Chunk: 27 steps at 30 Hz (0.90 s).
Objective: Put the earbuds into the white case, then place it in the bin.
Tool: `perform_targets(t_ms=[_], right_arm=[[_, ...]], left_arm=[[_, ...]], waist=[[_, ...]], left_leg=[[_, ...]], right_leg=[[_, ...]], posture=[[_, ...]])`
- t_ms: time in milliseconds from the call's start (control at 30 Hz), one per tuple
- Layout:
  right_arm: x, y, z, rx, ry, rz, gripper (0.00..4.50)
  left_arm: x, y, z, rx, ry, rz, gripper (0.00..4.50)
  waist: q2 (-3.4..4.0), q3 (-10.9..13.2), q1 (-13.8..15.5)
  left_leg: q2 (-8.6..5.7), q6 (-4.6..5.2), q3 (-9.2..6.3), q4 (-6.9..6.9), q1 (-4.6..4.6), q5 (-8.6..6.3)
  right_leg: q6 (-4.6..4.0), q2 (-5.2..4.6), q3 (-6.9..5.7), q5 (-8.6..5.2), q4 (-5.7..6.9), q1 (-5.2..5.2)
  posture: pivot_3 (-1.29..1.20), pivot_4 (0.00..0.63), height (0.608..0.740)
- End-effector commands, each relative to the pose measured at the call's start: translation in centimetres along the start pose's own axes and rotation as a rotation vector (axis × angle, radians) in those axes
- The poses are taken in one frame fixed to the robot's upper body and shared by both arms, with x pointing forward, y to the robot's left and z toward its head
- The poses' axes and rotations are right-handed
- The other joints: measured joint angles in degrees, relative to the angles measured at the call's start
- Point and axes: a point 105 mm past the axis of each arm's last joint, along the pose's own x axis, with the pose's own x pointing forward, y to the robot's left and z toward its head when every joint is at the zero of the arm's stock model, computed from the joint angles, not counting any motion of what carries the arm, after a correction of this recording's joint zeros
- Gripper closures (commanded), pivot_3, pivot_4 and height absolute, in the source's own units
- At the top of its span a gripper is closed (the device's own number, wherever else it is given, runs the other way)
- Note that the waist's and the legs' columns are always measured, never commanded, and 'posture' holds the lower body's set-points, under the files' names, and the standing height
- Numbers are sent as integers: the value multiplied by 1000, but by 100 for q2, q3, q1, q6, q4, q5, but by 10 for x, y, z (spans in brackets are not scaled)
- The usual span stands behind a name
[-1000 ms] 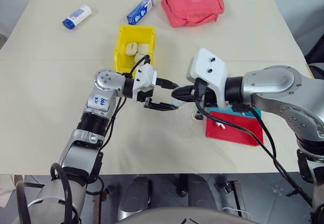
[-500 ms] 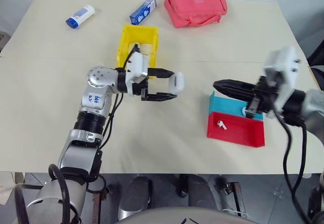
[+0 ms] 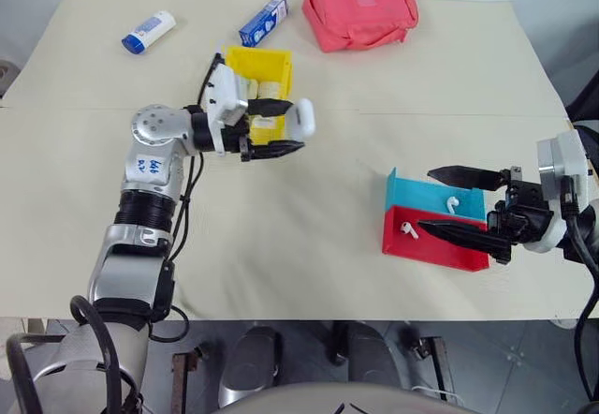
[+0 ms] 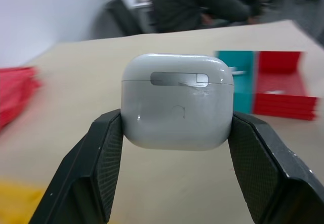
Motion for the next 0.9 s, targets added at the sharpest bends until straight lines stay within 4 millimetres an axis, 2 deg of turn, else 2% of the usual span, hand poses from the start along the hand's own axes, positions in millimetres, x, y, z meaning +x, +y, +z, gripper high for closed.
perform_targets(t_ms=[33, 233, 300, 367, 400, 433, 633, 700, 833, 900], right_arm=[[-2, -1, 4, -38, -23, -40, 29], [-1, 1, 0, -35, -19, -75, 29], [0, 2, 0, -29, -28, -87, 0], [0, 3, 1, -29, -27, -92, 0], [-1, 4, 2, -31, -24, -93, 0], [-2, 5, 3, -33, -22, -94, 0], [-11, 1, 8, -51, -4, -85, 0], [-15, 0, 9, -60, 6, -63, 0], [-26, -8, 7, -69, 28, -40, 0], [-30, -11, 6, -67, 32, -38, 0]], left_arm=[[-14, 35, 8, 26, 45, 185, 1749], [-20, 62, -15, -5, 198, 364, 1749], [-18, 67, -31, -36, 283, 416, 1030], [-15, 68, -38, -61, 309, 437, 494], [-15, 69, -33, -38, 288, 436, 137], [-15, 70, -30, -19, 271, 436, 37], [-31, 68, 5, 68, 79, 375, 37], [-44, 64, 2, 117, 134, 358, 37], [-64, 33, 9, 28, 8, 188, 37], [-70, 24, 14, -9, -54, 163, 37]], waist=[[-2, 1, 31], [-5, 3, 36], [-6, 3, 39], [-7, 4, 40], [-10, 6, 35], [-12, 6, 26], [-13, 7, -2], [-11, 6, -19], [-9, 5, -45], [-12, 7, -27]], left_leg=[[-1, 0, -2, 0, 0, 0], [-10, 2, 0, 0, -2, 0], [-8, 2, 2, 0, -2, 0], [-7, 1, 0, 0, -2, 1], [-8, 1, 1, 0, -3, 1], [-8, 1, 3, 0, -3, 0], [-1, -2, 8, -1, -3, 0], [1, -4, 8, -1, -1, -1], [2, -6, 20, -5, 12, -2], [3, -5, 19, -2, 13, -2]], right_leg=[[0, 0, -1, 0, 0, 0], [3, -3, 1, 2, 0, 1], [4, -2, 1, 2, 0, 0], [4, -1, -1, 2, 1, 0], [4, -1, -1, 2, 2, 0], [4, -1, 0, 2, 2, -1], [3, -1, 1, 2, 3, -7], [3, 0, 1, 2, 3, -7], [0, 0, 5, 0, 9, -3], [0, -1, 4, 0, 10, -2]], posture=[[0, 150, 740], [0, 150, 740], [0, 150, 740], [0, 150, 740], [0, 150, 740], [0, 150, 740], [0, 150, 740], [0, 150, 740], [0, 150, 740], [0, 150, 740]])
